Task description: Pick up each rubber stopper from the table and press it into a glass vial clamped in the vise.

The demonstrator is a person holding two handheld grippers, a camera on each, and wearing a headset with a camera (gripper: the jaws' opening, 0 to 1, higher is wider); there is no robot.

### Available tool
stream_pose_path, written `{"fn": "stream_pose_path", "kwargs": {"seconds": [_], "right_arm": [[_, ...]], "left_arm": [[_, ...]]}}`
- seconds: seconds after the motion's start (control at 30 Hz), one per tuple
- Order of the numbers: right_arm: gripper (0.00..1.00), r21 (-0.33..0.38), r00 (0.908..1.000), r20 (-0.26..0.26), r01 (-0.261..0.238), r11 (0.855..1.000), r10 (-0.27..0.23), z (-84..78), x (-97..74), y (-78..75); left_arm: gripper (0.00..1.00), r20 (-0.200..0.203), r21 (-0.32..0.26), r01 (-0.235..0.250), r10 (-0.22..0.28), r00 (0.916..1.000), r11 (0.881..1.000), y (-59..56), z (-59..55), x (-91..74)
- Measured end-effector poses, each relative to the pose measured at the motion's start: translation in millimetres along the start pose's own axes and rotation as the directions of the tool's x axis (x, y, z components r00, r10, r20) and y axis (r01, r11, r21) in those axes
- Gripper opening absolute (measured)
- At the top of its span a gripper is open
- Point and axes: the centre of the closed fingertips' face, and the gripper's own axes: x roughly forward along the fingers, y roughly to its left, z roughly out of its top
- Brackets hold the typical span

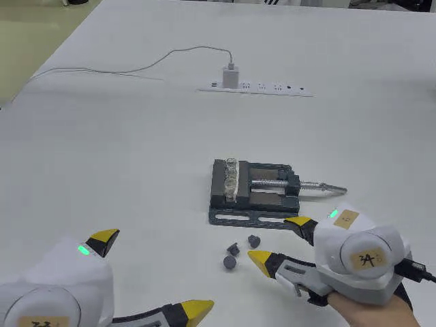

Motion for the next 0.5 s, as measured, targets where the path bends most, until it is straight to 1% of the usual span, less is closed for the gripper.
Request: {"fn": "stream_pose_path", "kwargs": {"seconds": [0.13, 0.27, 0.4, 0.5], "right_arm": [[0.34, 0.008, 1.0, -0.009, 0.0, 1.0, 0.0, -3.0, 5.5, 1.3], [0.26, 0.013, 0.9998, -0.018, 0.0, 1.0, 0.001, -5.7, 9.5, 1.9], [0.23, 0.016, 0.9996, -0.028, -0.002, 1.0, 0.003, -8.2, 14.0, 4.0], [0.18, 0.02, 0.9995, -0.031, -0.007, 1.0, 0.008, -9.7, 15.7, 5.9]], "left_arm": [[0.98, -0.001, -0.004, 0.001, -0.001, 1.0, 1.0, -0.6, -1.5, 0.5], [0.98, -0.003, -0.006, 0.003, -0.003, 1.0, 1.0, -1.4, -2.4, 1.1], [0.98, -0.004, -0.007, 0.004, -0.004, 1.0, 1.0, -2.3, -3.2, 1.0], [0.98, -0.005, -0.01, 0.003, -0.003, 1.0, 1.0, -2.3, -4.3, 0.8]]}}
